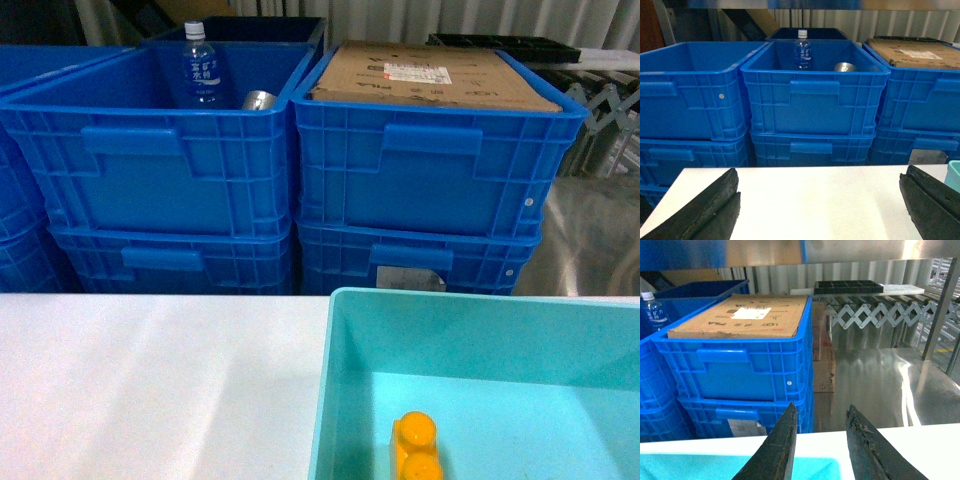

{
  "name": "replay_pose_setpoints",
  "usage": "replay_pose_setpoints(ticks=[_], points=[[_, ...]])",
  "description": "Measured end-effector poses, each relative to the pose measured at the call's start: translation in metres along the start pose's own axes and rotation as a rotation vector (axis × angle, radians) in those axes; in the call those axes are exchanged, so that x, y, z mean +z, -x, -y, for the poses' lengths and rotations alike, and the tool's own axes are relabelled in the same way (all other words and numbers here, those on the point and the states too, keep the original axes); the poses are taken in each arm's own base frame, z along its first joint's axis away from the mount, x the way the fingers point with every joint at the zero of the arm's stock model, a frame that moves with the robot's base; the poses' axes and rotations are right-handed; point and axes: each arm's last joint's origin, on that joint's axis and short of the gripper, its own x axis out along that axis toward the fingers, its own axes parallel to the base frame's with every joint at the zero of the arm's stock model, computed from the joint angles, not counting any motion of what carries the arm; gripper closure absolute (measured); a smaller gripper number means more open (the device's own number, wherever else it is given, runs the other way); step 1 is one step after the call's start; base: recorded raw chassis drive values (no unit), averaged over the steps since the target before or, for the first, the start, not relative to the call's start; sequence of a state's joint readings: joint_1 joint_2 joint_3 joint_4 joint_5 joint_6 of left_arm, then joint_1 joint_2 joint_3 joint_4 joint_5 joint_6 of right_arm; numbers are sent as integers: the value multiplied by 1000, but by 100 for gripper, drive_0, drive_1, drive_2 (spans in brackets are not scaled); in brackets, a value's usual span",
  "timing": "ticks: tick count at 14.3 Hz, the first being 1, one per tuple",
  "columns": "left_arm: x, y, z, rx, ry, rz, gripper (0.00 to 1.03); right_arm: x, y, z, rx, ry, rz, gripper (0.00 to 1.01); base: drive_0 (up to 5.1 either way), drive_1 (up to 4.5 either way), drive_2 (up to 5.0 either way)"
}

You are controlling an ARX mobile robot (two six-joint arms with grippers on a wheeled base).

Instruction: Pick red block from blue box to shelf

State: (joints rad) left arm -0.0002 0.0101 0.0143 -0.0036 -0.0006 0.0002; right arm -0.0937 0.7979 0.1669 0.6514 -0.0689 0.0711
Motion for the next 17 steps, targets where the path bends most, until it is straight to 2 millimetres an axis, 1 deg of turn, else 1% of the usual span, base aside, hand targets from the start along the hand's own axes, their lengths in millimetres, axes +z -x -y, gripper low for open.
replay_pose_setpoints(ticks=[4,7,17], points=[[0,0,0,0,0,0,5,-1,0,1,4,-8,-13,75,0,0,0],[0,0,0,0,0,0,5,6,1,-2,3,6,48,75,0,0,0],[0,0,0,1,0,0,5,6,2,-2,-1,15,49,75,-38,-38,-38]])
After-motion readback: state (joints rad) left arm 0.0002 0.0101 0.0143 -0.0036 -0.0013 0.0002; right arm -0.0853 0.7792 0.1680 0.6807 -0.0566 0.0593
